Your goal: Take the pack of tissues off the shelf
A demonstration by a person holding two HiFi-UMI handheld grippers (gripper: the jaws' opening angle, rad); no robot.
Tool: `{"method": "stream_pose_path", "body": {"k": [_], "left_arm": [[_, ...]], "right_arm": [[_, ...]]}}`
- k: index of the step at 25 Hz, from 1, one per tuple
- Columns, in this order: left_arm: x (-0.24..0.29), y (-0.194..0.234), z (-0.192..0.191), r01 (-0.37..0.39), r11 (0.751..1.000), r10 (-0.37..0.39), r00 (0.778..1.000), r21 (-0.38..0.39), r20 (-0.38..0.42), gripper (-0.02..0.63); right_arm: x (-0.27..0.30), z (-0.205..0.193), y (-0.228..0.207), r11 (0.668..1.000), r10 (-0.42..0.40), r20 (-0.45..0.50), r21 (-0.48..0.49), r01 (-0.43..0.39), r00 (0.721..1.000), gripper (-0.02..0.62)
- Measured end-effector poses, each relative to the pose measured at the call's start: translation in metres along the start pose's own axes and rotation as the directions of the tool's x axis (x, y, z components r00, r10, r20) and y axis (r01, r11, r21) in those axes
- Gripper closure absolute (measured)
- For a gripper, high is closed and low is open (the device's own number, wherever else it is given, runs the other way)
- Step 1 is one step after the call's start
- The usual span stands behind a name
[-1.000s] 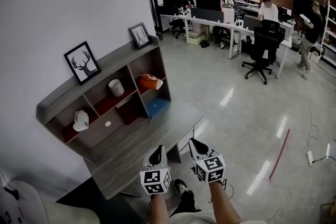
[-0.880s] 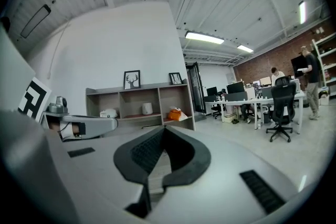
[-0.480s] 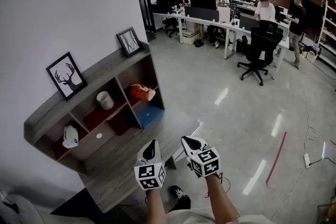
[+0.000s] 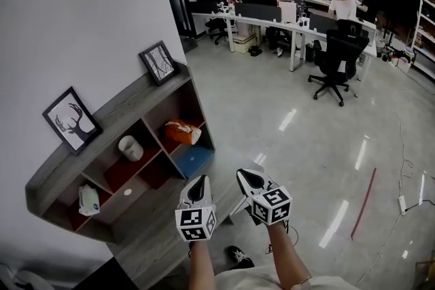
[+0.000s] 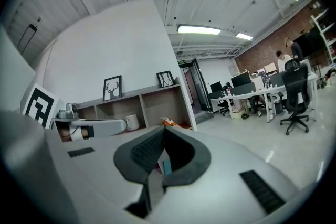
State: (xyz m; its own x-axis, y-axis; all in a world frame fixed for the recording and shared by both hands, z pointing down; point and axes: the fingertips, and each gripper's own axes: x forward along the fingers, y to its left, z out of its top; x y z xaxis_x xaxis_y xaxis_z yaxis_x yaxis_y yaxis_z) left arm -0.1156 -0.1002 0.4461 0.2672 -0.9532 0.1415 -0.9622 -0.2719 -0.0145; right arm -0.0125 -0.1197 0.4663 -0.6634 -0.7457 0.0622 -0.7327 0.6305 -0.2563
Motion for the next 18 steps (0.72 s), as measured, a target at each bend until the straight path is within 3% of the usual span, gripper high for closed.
{"method": "stream_pose_path", "body": {"k": [8, 12, 16, 18], "left_arm": [[0.034, 0.052, -0.026, -0.042, 0.999, 0.043, 0.997, 0.006, -0.060, 0.598], [0.046, 0.083, -0.030, -0.074, 0.997, 0.073, 0.995, -0.011, -0.069, 0.598], [0.061, 0.091, -0.033, -0.060, 0.997, 0.057, 0.996, -0.038, -0.071, 0.598], [0.066, 0.088, -0.037, -0.040, 0.998, 0.037, 0.997, -0.048, -0.074, 0.598]], "right_arm": [[0.064, -0.025, -0.015, 0.997, 0.052, -0.029, 0.062, -0.050, 0.998, 0.580], [0.089, -0.026, -0.021, 0.995, 0.035, -0.021, 0.094, -0.033, 0.999, 0.580], [0.094, -0.018, -0.033, 0.979, 0.032, 0.037, 0.201, -0.038, 0.999, 0.580], [0.093, -0.016, -0.038, 0.979, 0.019, 0.038, 0.203, -0.026, 0.999, 0.580]]}}
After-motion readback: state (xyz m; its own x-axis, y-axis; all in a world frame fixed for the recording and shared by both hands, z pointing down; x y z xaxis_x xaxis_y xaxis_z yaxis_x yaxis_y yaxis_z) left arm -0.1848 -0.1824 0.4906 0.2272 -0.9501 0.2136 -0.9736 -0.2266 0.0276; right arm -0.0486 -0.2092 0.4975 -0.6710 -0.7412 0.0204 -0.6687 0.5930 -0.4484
